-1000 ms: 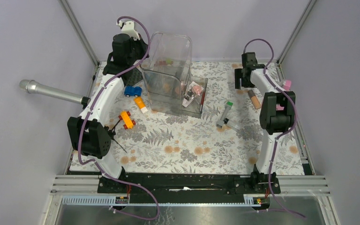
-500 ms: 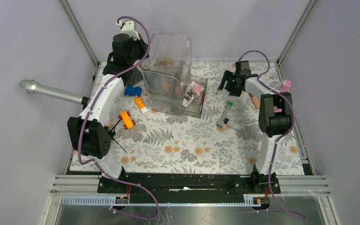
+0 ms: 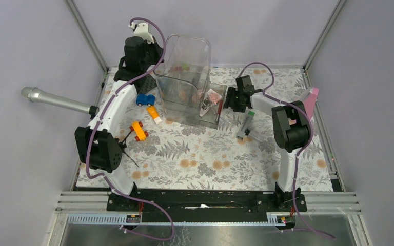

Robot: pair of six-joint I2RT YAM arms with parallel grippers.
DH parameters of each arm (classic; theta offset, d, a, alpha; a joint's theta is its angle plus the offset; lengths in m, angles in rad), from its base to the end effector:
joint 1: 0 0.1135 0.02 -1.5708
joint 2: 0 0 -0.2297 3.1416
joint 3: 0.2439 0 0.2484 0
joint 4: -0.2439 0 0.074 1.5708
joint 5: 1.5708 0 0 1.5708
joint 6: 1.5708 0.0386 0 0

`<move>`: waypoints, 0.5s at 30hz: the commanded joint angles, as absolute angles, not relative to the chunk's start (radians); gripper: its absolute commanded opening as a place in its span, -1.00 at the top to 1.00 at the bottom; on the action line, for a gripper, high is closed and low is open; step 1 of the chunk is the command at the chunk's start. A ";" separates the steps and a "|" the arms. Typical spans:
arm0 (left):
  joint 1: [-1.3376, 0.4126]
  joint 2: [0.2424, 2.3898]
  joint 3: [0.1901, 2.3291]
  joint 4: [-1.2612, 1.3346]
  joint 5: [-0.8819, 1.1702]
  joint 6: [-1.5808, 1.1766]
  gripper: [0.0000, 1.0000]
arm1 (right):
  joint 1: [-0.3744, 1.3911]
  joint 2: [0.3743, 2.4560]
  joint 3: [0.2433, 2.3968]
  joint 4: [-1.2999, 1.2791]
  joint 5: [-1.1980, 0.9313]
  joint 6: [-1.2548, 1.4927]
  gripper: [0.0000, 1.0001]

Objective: Organize the makeup
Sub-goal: Close the drawer in the storage box.

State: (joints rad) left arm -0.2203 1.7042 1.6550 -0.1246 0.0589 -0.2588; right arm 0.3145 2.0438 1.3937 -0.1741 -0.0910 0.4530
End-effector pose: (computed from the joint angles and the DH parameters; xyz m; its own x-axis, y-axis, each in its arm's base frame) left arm 0.3948 -0.0907 0.3698 -0.2334 -0.2095 -0.9495 0.2224 0.9391 -0.2619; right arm 0.4071 0.1361 0.1373 -0.7881 0.2020 -0.5815 -0.0243 0.9337 0.3572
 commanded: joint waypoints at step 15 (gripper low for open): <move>-0.278 1.775 1.611 -0.331 0.058 -0.226 0.89 | 0.417 2.131 1.513 -0.046 -0.120 0.596 -0.36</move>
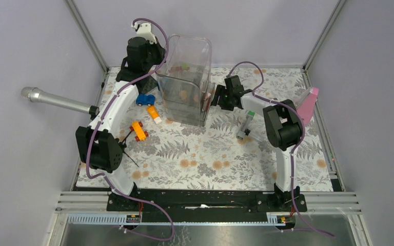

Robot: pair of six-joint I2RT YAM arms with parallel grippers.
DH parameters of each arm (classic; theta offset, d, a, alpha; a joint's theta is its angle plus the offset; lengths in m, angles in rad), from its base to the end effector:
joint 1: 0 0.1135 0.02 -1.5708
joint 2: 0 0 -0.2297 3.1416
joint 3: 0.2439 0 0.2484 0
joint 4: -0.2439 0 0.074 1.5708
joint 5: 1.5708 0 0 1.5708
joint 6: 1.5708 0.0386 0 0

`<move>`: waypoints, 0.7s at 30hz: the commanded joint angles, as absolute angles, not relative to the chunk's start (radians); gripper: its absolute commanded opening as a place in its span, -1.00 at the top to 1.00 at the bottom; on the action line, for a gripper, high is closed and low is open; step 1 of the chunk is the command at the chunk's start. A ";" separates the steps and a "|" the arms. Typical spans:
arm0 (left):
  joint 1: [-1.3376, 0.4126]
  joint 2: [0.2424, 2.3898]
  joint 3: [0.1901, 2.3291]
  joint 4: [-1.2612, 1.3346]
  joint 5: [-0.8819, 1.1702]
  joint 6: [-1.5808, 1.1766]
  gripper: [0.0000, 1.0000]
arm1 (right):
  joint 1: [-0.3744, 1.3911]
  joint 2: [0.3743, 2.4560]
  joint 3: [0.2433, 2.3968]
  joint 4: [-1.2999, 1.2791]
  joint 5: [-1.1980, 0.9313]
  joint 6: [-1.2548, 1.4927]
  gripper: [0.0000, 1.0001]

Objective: Organize the makeup
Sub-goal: Close the drawer in the storage box.

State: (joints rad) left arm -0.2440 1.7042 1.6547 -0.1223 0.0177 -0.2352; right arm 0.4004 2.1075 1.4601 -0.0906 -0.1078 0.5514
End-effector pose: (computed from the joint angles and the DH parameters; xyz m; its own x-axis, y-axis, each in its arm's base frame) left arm 0.3930 -0.0986 0.3699 -0.2216 -0.1850 -0.9574 0.2127 0.9490 -0.2325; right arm 0.4119 0.1789 0.1378 -0.7692 0.2400 -0.5923 -0.0679 0.8908 0.4492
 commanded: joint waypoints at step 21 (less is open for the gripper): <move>-0.281 1.781 1.618 -0.333 0.069 -0.231 0.89 | 0.450 2.052 1.399 0.075 -0.028 0.650 -0.43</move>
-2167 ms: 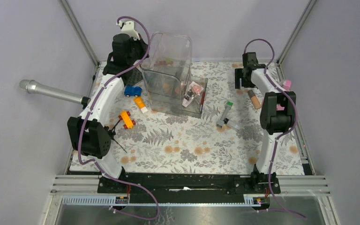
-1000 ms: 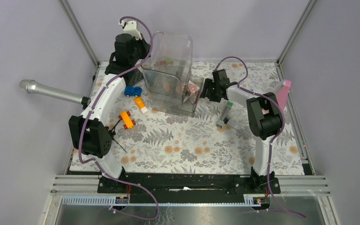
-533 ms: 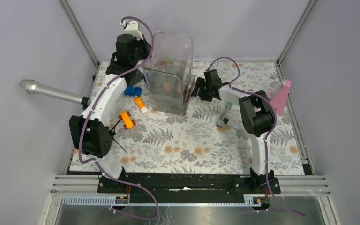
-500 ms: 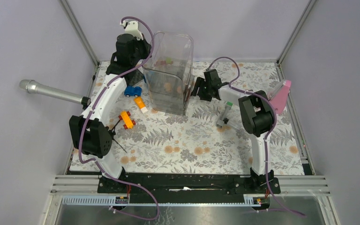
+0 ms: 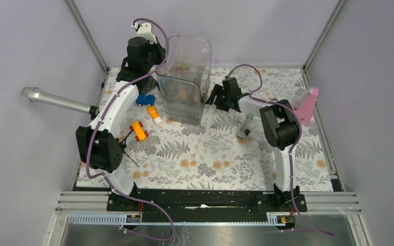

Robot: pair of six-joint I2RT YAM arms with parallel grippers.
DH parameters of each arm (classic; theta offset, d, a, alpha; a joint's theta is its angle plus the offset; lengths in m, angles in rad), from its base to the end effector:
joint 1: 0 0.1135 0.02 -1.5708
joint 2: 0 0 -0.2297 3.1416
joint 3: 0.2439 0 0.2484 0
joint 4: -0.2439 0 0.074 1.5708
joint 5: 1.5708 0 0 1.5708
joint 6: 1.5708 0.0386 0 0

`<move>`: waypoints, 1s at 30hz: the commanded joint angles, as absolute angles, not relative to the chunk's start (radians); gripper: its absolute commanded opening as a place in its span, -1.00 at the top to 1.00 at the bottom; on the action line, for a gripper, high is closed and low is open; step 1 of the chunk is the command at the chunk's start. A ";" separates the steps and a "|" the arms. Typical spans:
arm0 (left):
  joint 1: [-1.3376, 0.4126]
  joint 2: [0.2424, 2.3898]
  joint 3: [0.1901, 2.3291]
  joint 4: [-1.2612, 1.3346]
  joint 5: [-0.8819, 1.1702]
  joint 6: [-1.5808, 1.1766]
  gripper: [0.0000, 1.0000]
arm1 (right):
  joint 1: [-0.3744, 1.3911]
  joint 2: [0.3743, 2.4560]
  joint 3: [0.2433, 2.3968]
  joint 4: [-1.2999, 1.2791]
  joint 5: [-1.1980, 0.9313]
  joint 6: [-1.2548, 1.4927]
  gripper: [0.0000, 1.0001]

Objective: Organize the makeup
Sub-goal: Close the drawer in the storage box, then open the storage box from the storage box.

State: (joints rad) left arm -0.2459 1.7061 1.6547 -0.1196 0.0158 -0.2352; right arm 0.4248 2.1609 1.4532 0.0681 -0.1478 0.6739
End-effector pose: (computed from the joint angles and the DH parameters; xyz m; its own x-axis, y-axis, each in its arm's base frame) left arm 0.3934 -0.0994 0.3695 -0.2207 -0.1848 -0.9577 0.2129 0.9491 -0.2323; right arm 0.4168 0.1948 0.1263 -0.7465 0.3398 -0.5721 -0.0633 0.8196 0.5694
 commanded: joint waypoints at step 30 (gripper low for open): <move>-0.277 1.725 1.604 -0.303 0.079 -0.254 0.04 | 0.412 1.900 1.243 0.417 -0.147 0.955 0.54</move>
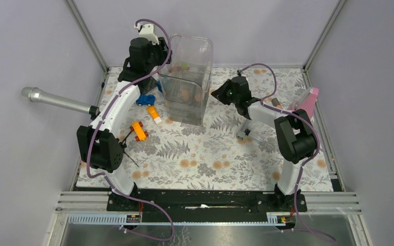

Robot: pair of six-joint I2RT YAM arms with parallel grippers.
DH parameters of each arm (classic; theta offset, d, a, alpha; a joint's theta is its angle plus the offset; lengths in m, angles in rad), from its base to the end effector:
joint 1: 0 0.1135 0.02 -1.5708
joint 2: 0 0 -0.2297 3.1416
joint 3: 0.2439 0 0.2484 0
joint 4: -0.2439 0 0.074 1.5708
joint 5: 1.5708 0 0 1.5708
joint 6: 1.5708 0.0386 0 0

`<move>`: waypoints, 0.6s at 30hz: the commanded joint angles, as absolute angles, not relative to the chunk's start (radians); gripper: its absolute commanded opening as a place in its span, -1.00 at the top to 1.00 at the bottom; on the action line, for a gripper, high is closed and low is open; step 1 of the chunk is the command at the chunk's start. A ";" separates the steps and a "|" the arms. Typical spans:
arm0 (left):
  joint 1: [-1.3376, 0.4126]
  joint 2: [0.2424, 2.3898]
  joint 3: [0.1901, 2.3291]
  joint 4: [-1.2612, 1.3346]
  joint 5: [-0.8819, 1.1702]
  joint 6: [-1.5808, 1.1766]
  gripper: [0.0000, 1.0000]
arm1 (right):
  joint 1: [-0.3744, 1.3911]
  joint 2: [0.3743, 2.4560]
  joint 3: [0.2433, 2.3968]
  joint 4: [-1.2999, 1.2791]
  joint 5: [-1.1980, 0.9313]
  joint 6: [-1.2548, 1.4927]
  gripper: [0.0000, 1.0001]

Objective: Organize the makeup
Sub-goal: Open the storage box from the storage box.

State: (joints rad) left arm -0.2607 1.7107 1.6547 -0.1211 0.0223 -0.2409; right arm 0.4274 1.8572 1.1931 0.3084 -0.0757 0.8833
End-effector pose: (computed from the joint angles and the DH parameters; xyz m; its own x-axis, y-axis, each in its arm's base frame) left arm 0.3929 -0.1057 0.3675 -0.2318 -0.1850 -0.9550 0.2302 0.9434 -0.2387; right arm 0.3784 0.1756 0.1933 -0.5704 0.5870 -0.5745 -0.0583 0.6688 0.7412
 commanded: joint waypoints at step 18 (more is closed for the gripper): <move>-0.207 1.646 1.531 -0.188 0.216 -0.339 -0.11 | 0.401 2.013 1.261 0.711 -0.315 1.103 0.61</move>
